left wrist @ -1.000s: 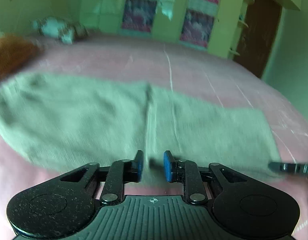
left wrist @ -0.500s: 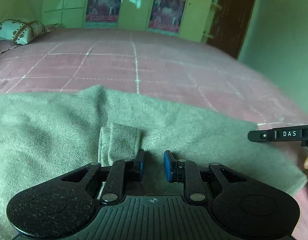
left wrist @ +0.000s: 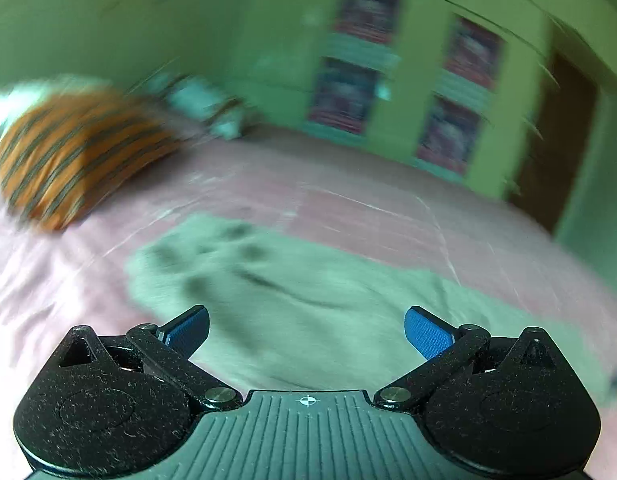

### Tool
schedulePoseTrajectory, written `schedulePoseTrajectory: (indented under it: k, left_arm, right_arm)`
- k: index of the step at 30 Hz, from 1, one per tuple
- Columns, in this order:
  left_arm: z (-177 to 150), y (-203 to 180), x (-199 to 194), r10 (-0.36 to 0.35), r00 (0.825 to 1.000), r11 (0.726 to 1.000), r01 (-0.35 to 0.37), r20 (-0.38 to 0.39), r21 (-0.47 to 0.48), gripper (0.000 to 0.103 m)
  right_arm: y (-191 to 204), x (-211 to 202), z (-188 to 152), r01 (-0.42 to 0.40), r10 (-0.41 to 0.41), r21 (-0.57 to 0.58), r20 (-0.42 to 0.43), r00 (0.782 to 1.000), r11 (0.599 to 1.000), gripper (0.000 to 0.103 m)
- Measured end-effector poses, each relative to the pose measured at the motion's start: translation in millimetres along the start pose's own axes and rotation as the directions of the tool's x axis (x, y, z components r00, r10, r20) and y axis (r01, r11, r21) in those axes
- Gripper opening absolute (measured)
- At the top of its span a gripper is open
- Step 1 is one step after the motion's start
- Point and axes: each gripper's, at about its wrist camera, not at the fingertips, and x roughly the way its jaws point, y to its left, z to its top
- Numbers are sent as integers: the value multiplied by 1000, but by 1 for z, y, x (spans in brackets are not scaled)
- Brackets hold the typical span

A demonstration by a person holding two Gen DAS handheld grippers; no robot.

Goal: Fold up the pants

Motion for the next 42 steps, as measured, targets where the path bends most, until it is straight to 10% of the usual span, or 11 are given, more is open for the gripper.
schedulePoseTrajectory:
  k: [5, 11, 13, 14, 16, 18, 22, 25, 27, 35, 42]
  left_arm:
    - [-14, 102, 61, -64, 995, 906, 27, -74, -423, 93]
    - [-13, 141, 118, -275, 960, 779, 253, 49, -574, 92]
    - [-12, 136, 128, -284, 957, 804, 268, 53, -530, 80]
    - [-11, 137, 128, -231, 972, 822, 213, 32, -529, 32]
    - [-12, 144, 116, -232, 967, 796, 251, 105, -550, 33]
    - [-10, 137, 103, -222, 966, 840, 259, 135, -476, 33]
    - [-24, 158, 120, -197, 979, 835, 194, 50, -515, 33]
    - [-30, 159, 119, -208, 976, 826, 208, 60, -525, 36]
    - [-25, 155, 115, -196, 980, 834, 190, 44, -518, 37]
    - [27, 78, 53, -143, 985, 954, 162, 95, -253, 36]
    - [61, -68, 30, -267, 957, 964, 267, 109, 18, 36]
  right_arm:
    - [29, -3, -2, -4, 4, -13, -16, 1000, 1000, 35]
    - [56, 1, -4, 2, -3, -39, -42, 999, 999, 38]
    - [62, 8, -5, 5, -8, -43, -58, 998, 999, 38]
    - [68, 13, -5, 6, -9, -49, -65, 998, 999, 38]
    - [82, 22, -2, 3, -8, -73, -73, 997, 997, 38]
    - [100, 29, 3, -19, 13, -103, -68, 998, 995, 38]
    - [149, 61, 6, -95, 80, -208, -78, 994, 974, 38]
    - [179, 116, -21, -29, -61, -384, -221, 973, 923, 39]
    - [190, 118, -28, 4, -94, -457, -173, 980, 889, 39]
    - [104, 44, 8, -17, 14, -102, -31, 999, 995, 41]
    - [14, 4, 10, 1, -13, 189, 57, 998, 982, 41]
